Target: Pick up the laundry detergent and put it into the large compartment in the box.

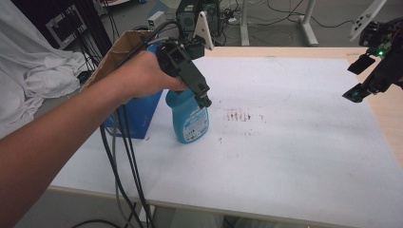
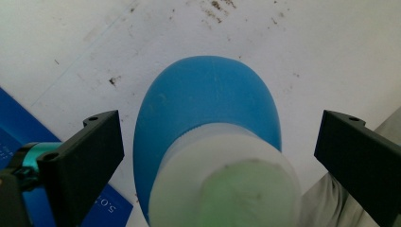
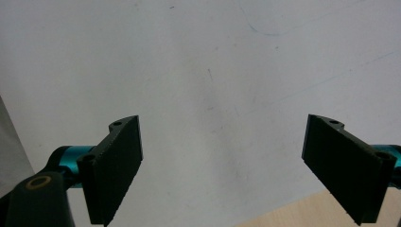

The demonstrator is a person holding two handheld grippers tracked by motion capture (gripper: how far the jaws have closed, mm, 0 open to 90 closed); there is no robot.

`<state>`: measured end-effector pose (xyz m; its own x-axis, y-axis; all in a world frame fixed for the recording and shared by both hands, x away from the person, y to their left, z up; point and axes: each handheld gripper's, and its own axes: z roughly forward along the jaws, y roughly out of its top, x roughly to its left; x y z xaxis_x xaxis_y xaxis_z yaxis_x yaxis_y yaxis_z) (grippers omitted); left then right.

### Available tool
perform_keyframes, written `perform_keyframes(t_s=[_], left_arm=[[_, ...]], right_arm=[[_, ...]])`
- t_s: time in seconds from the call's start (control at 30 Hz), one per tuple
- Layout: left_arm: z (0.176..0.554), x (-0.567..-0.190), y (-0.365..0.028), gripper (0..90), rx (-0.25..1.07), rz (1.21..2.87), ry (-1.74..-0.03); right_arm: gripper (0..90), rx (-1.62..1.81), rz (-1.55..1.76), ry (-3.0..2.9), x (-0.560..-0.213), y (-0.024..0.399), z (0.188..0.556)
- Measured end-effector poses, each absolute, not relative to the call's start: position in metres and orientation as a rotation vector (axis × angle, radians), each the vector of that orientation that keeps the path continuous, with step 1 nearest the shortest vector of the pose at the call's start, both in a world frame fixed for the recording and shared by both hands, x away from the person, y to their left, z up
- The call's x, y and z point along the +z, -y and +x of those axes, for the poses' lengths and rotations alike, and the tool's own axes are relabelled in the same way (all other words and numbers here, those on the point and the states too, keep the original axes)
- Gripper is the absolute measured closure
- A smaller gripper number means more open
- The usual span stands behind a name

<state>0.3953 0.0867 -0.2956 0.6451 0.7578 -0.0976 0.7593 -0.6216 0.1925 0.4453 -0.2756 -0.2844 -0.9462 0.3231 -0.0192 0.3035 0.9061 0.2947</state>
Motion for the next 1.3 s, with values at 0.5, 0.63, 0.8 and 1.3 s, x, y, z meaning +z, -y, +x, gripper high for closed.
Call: perform_keyframes(t_s=[0.5,0.63,0.8,1.3], left_arm=[[0.3964,-0.3000,-0.0895,10.0,0.015,2.648,-1.252],[0.3962,-0.2996,-0.0896,14.7,0.022,2.647,-1.250],[0.3958,-0.2994,-0.0889,19.0,0.034,2.650,-1.247],[0.3949,-0.2991,-0.0923,29.7,0.058,2.641,-1.267]], right_arm=[[12.2,0.448,0.498,-3.001,-0.2855,0.2747,0.4469],[12.2,0.450,0.496,-3.001,-0.2857,0.2736,0.4474],[12.2,0.448,0.499,-3.000,-0.2856,0.2739,0.4474],[12.2,0.450,0.499,-3.000,-0.2854,0.2736,0.4473]])
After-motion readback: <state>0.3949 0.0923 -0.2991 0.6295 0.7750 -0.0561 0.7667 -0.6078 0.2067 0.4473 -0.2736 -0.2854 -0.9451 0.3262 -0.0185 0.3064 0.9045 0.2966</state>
